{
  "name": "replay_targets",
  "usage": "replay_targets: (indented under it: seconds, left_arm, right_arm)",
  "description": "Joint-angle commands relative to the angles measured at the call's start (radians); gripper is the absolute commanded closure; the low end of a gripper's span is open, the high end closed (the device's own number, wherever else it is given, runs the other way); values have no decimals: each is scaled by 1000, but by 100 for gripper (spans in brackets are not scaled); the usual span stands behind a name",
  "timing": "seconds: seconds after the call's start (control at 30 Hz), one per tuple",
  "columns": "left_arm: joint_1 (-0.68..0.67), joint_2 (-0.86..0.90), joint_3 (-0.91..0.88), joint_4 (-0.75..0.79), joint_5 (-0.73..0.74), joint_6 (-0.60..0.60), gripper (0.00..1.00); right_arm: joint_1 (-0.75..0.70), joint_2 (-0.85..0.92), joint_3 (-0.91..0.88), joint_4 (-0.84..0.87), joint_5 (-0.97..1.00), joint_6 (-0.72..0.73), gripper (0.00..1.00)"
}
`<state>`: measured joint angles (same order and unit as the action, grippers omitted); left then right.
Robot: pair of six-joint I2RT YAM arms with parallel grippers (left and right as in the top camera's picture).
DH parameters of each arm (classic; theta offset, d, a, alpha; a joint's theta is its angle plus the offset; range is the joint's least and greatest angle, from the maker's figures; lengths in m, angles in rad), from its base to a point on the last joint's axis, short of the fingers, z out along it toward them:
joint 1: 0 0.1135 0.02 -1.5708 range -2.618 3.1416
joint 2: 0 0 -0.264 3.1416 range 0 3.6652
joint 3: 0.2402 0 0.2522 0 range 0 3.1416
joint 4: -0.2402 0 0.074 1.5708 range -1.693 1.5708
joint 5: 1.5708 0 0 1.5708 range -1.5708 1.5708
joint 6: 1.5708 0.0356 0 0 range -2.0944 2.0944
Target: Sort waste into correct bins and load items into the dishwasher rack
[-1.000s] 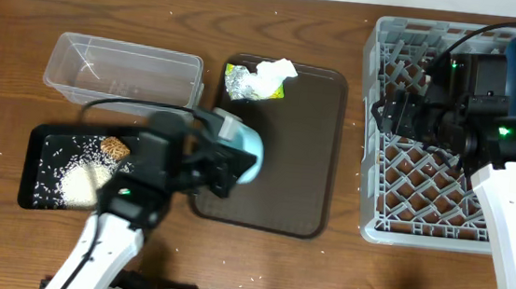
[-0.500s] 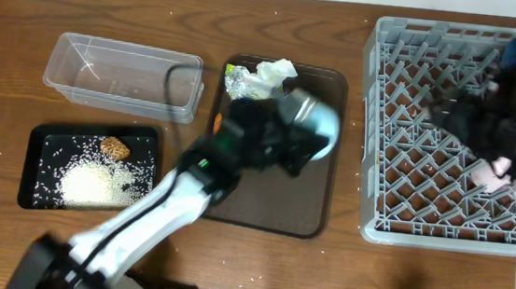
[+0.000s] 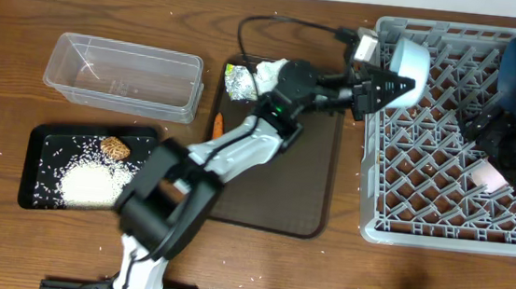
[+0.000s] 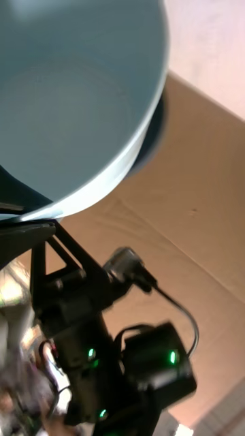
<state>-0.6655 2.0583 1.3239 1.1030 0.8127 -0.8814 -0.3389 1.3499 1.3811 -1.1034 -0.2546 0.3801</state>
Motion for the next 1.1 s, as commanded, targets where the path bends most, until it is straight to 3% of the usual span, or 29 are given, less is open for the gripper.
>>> replay_targets:
  seconds: [0.0,0.13,0.27,0.33,0.43,0.5,0.53,0.57,0.87,1.07]
  left_arm:
    - [-6,97,20,60,-13,-224,94]
    - [-6,186,20,165,-18,-283,94]
    - [-2,224,20,163,-12,-285,93]
    - [0,226,20,162,-11,-291,83]
    - [6,223,21,163,-12,-299,61]
    - [13,221,21,163,-7,-299,33]
    - [16,221,21,163,-1,-298,7]
    - [20,221,21,163,8,-289,2]
    - [99,198,21,23,112,-237,2]
    - [159,68,21,-330,112,-16,2]
  right_arm:
    - [-8,-10,12,-6,-7,4,16]
    - [-8,-10,12,-12,-4,-10,16]
    - [-8,-10,12,-14,-4,-11,16]
    - [-8,-10,12,-14,-4,-11,17]
    - [-8,-10,12,-15,-4,-11,17]
    - [-8,-10,12,-16,-5,-11,17]
    - [-8,-10,12,-16,-5,-11,17]
    - [-8,-10,12,-16,-5,-11,17]
    - [-8,-10,12,-21,-8,-20,17]
    - [-8,-10,12,-19,-8,-22,17]
